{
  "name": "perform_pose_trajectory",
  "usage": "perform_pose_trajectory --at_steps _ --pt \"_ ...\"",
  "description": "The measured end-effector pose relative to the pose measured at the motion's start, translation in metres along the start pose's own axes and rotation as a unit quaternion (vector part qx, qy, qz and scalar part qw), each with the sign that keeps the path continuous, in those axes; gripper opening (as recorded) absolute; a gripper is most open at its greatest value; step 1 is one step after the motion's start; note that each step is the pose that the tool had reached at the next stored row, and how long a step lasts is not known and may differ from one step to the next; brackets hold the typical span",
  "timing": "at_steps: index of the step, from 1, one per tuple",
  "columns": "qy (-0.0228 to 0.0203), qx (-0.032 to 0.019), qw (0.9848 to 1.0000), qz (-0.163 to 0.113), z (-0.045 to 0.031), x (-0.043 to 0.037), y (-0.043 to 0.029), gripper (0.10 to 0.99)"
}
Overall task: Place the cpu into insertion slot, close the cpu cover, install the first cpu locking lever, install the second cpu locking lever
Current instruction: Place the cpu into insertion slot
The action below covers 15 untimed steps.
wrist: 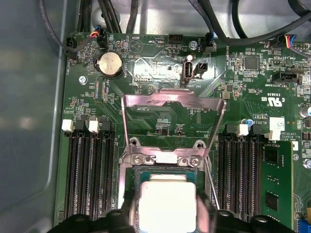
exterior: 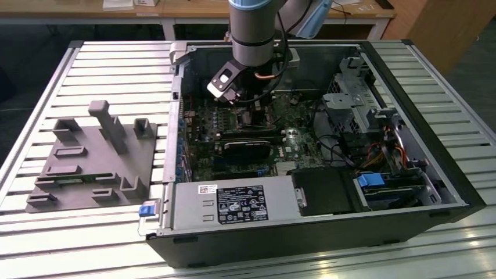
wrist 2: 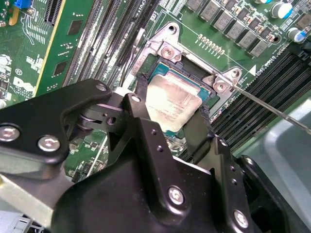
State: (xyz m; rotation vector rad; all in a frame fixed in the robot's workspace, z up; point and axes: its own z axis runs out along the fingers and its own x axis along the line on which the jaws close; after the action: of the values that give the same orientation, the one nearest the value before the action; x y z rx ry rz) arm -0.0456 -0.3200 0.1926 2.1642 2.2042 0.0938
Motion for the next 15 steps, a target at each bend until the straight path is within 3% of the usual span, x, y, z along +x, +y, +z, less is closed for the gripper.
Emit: perform_pose_trajectory --at_steps 1,15 --pt "0.0000 0.0000 1.0000 0.000 0.0000 0.0000 0.0000 0.612" --pt "0.0002 0.0000 1.0000 0.000 0.0003 0.0015 0.0012 0.612"
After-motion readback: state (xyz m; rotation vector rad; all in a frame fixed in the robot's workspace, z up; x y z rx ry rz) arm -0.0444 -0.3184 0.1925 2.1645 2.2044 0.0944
